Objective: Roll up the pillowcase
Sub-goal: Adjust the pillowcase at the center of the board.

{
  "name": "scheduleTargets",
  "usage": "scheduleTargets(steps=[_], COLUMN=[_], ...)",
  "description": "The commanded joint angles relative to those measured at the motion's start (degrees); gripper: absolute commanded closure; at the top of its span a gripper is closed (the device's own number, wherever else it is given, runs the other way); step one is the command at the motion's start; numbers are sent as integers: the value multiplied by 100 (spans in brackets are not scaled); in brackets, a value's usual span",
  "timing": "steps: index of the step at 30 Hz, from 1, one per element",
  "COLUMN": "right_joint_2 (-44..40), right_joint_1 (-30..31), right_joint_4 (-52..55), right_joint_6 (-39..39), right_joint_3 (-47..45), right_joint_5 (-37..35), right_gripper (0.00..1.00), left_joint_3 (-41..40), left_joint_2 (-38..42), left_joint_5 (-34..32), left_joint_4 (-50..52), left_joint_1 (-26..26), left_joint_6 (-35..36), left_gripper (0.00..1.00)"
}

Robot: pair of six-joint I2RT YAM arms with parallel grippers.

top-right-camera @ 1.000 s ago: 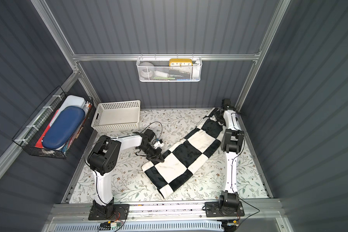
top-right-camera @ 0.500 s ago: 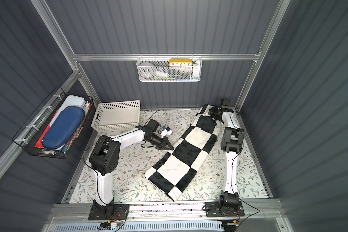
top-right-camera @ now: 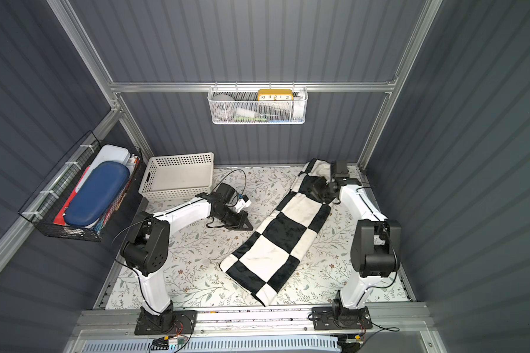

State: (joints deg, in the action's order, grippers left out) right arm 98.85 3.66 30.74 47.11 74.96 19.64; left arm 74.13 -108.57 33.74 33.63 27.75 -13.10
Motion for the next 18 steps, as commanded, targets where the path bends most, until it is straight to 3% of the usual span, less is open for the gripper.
scheduleTargets(steps=[1, 8, 13, 14, 18], right_joint_2=[-135, -626, -72, 37, 553], right_joint_1=[655, 996, 992, 951, 583], right_joint_4=[929, 1148, 1555, 1550, 1689], right_joint_6=[-23, 360, 178, 152, -68], right_joint_3=[-750, -1902, -1624, -1604, -1247], right_joint_5=[-147, -444, -487, -792, -769], right_gripper=[100, 100, 100, 100, 100], left_joint_3=[-278, -867, -1341, -1382, -1372], left_joint_2=[175, 440, 447, 432, 215], left_joint_5=[-205, 54, 54, 224, 270], left_joint_4=[372, 326, 234, 198, 227], left_joint_1=[-250, -252, -235, -218, -126], left_joint_6=[61, 195, 203, 194, 280], left_gripper=[100, 100, 100, 100, 100])
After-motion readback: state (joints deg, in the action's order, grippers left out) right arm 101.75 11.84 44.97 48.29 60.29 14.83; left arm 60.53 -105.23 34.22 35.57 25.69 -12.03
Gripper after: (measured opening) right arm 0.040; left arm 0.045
